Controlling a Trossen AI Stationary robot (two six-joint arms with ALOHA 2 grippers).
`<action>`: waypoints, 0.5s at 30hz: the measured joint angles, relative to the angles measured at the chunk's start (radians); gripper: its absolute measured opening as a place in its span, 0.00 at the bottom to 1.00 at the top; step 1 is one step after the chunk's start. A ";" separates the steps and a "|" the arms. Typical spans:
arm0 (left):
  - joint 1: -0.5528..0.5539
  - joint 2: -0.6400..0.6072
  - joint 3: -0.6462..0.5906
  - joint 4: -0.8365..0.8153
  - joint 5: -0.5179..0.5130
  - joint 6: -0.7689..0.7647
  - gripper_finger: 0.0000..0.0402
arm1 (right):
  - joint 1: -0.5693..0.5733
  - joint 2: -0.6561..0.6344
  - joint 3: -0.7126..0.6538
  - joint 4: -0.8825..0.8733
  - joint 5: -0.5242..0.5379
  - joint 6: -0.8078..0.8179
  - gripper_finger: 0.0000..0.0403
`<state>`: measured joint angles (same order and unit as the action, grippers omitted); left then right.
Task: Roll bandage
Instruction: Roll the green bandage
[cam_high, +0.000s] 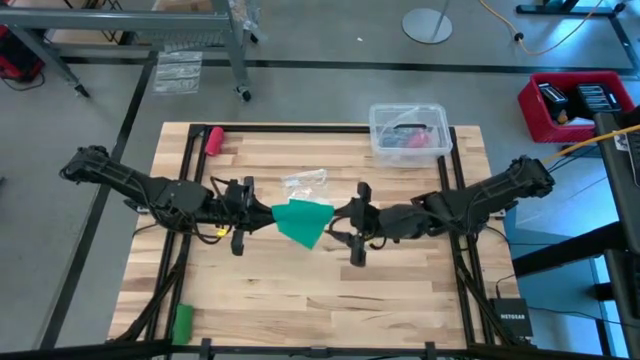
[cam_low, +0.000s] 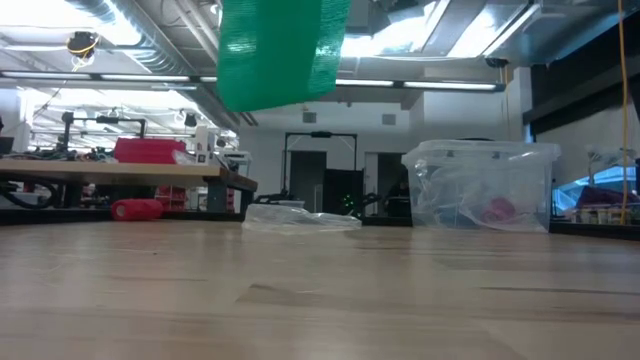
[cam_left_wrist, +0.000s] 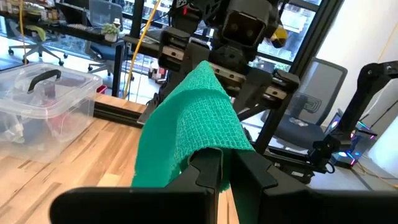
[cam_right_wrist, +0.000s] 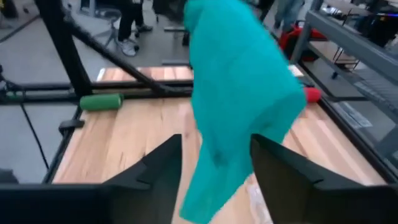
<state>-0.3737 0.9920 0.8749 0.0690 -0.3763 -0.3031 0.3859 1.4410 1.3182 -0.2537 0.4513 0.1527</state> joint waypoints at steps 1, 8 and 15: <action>0.000 0.000 0.000 0.000 0.000 0.000 0.04 | -0.003 0.000 0.000 0.014 -0.008 0.000 0.44; 0.000 0.000 0.000 -0.001 0.000 0.000 0.04 | -0.002 0.000 0.000 0.045 -0.017 0.000 0.24; 0.001 0.000 0.000 -0.005 0.000 0.020 0.04 | 0.040 0.001 0.081 0.039 -0.051 -0.053 0.03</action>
<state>-0.3725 0.9920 0.8749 0.0640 -0.3766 -0.2829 0.4256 1.4418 1.3994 -0.2149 0.4000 0.1002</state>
